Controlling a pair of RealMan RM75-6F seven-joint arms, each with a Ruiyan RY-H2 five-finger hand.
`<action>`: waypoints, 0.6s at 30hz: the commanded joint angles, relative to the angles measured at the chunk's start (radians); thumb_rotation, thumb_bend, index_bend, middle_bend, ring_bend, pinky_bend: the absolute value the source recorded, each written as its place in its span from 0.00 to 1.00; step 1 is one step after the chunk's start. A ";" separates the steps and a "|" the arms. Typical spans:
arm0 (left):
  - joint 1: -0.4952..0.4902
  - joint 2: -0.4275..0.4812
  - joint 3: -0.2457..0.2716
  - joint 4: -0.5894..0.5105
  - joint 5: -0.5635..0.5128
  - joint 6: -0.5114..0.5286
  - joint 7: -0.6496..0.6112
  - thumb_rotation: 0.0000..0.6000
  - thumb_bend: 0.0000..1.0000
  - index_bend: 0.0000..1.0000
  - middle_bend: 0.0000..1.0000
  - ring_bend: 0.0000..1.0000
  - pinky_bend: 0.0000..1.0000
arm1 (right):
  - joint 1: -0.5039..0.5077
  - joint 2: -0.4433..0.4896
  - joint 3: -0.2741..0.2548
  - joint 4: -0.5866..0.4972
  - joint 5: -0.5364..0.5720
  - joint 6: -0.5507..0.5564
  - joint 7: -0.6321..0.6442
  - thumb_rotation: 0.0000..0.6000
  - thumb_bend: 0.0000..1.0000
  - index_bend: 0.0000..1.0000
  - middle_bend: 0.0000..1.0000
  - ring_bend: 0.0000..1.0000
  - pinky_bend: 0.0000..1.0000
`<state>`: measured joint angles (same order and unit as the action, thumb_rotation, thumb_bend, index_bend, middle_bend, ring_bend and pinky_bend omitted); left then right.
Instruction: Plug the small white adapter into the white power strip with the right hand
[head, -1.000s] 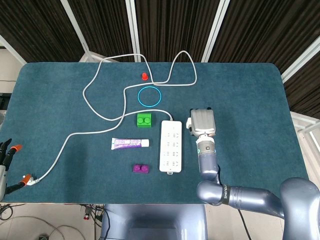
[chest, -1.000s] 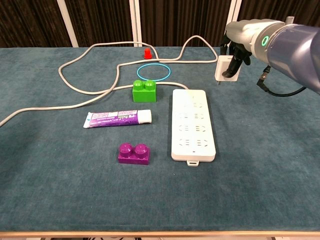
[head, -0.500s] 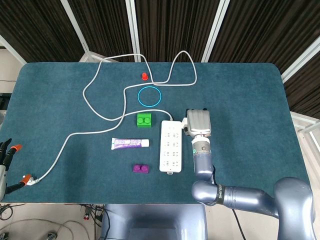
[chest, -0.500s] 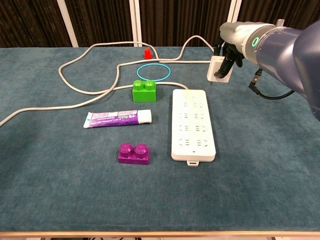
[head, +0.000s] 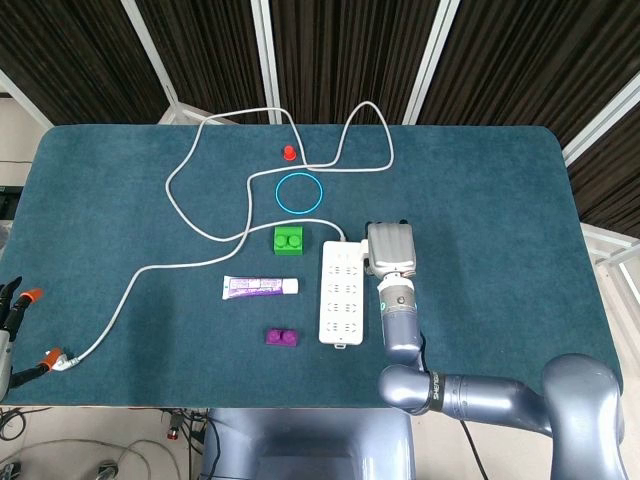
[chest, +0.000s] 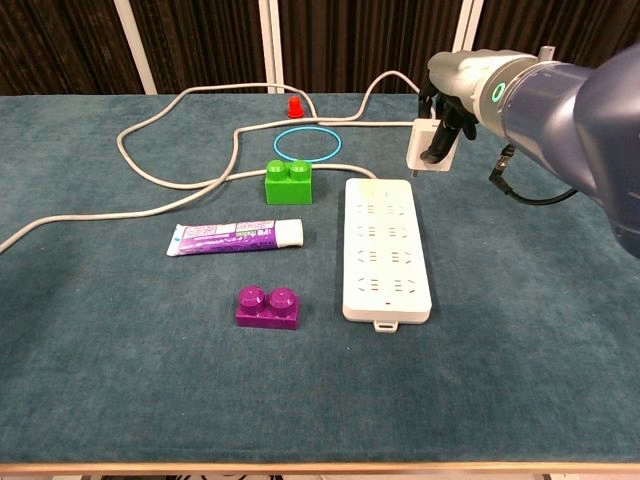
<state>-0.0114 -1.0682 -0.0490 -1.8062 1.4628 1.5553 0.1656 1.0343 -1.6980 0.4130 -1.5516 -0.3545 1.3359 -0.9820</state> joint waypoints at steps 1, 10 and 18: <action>0.000 0.001 0.000 0.000 0.000 -0.001 -0.001 1.00 0.17 0.19 0.00 0.00 0.11 | 0.004 -0.008 0.001 0.006 -0.002 0.001 0.000 1.00 0.47 0.93 0.74 0.70 0.33; -0.001 0.005 0.002 0.002 0.002 -0.005 -0.012 1.00 0.17 0.19 0.00 0.00 0.11 | 0.015 -0.031 -0.007 0.032 -0.001 0.002 -0.020 1.00 0.47 0.94 0.74 0.70 0.34; -0.002 0.007 -0.001 0.002 -0.007 -0.006 -0.018 1.00 0.17 0.19 0.00 0.00 0.11 | 0.013 -0.046 -0.016 0.025 -0.026 0.018 -0.015 1.00 0.47 0.94 0.74 0.70 0.34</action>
<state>-0.0130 -1.0611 -0.0498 -1.8043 1.4563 1.5488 0.1479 1.0474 -1.7418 0.3981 -1.5251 -0.3792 1.3533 -0.9977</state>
